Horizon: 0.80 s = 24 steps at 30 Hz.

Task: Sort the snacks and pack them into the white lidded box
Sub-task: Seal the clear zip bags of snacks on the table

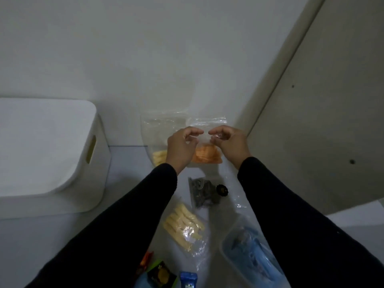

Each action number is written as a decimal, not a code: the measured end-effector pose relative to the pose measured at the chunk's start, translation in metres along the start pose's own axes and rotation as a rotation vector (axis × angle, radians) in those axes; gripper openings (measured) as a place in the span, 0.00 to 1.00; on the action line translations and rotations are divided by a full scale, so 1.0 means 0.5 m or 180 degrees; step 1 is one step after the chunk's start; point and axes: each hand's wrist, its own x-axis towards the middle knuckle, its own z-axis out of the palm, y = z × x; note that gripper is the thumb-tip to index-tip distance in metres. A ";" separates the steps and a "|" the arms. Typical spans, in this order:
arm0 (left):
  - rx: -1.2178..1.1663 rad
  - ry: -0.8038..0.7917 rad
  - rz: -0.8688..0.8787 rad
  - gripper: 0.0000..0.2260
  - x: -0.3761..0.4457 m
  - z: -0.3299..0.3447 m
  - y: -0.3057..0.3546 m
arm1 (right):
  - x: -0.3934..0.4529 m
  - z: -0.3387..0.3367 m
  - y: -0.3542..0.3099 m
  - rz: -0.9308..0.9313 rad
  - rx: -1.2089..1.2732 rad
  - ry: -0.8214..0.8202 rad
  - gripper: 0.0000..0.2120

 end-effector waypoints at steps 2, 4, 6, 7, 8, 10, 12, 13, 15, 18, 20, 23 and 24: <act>0.0089 0.0018 -0.0046 0.12 0.025 0.026 -0.026 | 0.036 0.008 0.034 0.0084 0.0013 -0.0035 0.17; 0.0159 0.0036 -0.0090 0.13 0.041 0.045 -0.049 | 0.059 0.016 0.064 0.0171 0.0057 -0.0083 0.16; 0.0202 0.0011 -0.0138 0.13 0.051 0.057 -0.065 | 0.073 0.023 0.086 0.0268 0.0077 -0.0175 0.16; 0.0237 -0.0003 -0.0165 0.13 0.054 0.061 -0.072 | 0.078 0.026 0.094 0.0293 0.0074 -0.0215 0.16; 0.0279 -0.0011 -0.0172 0.13 0.056 0.063 -0.076 | 0.084 0.029 0.102 0.0296 0.0070 -0.0246 0.16; 0.0414 -0.0075 -0.0206 0.13 0.060 0.063 -0.074 | 0.094 0.030 0.108 0.0316 -0.0071 -0.0332 0.15; 0.0670 -0.0274 -0.0279 0.12 0.063 0.062 -0.063 | 0.100 0.025 0.106 0.0364 -0.0385 -0.0438 0.12; 0.0876 -0.0401 -0.0293 0.12 0.065 0.060 -0.057 | 0.100 0.022 0.102 0.0429 -0.0556 -0.0498 0.12; 0.1248 -0.0645 -0.0329 0.16 0.067 0.056 -0.046 | 0.095 0.011 0.083 0.0560 -0.0857 -0.0666 0.16; 0.1703 -0.0980 -0.0509 0.19 0.060 0.045 -0.026 | 0.078 -0.009 0.035 0.0399 -0.1904 -0.0986 0.24; 0.1990 -0.1204 -0.0504 0.20 0.051 0.039 -0.008 | 0.062 -0.018 0.011 0.0431 -0.2676 -0.1126 0.26; 0.2292 -0.1353 -0.0282 0.20 0.034 0.033 0.026 | 0.028 -0.025 -0.012 0.0731 -0.3070 -0.0985 0.17; 0.2334 -0.1389 -0.0221 0.19 0.026 0.032 0.038 | 0.011 -0.028 -0.019 0.0823 -0.3065 -0.0938 0.14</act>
